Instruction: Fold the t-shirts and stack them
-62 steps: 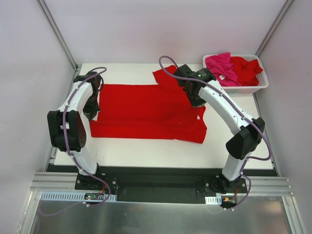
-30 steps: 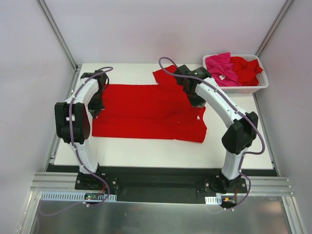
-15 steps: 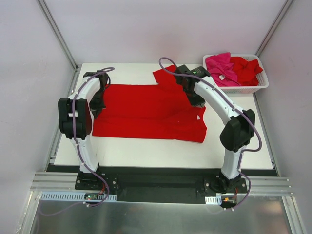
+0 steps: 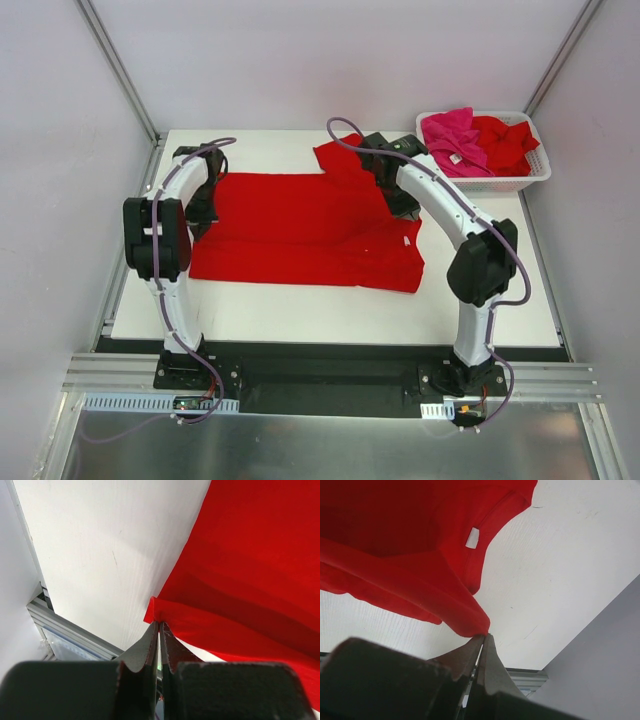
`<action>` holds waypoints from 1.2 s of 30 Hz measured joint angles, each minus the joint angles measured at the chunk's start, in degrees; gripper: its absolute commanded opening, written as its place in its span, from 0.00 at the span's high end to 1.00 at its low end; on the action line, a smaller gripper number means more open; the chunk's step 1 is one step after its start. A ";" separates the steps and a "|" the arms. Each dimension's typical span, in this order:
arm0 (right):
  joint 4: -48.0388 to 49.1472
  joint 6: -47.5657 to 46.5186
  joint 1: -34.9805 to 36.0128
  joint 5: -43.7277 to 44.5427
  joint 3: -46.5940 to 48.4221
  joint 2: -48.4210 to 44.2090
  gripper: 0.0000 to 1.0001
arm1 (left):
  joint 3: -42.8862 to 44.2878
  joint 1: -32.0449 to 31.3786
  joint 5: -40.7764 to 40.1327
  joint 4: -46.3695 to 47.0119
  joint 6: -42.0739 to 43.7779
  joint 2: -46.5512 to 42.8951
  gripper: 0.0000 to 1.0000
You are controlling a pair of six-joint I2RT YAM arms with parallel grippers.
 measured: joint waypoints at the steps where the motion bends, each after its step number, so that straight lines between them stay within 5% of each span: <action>1: 0.00 0.00 -0.02 0.00 0.11 0.13 0.99 | 0.15 0.00 0.00 -0.07 0.00 0.11 1.00; 36: 0.02 0.72 -0.20 0.00 8.96 8.20 0.99 | 1.97 0.00 -0.07 -0.17 0.94 3.56 1.00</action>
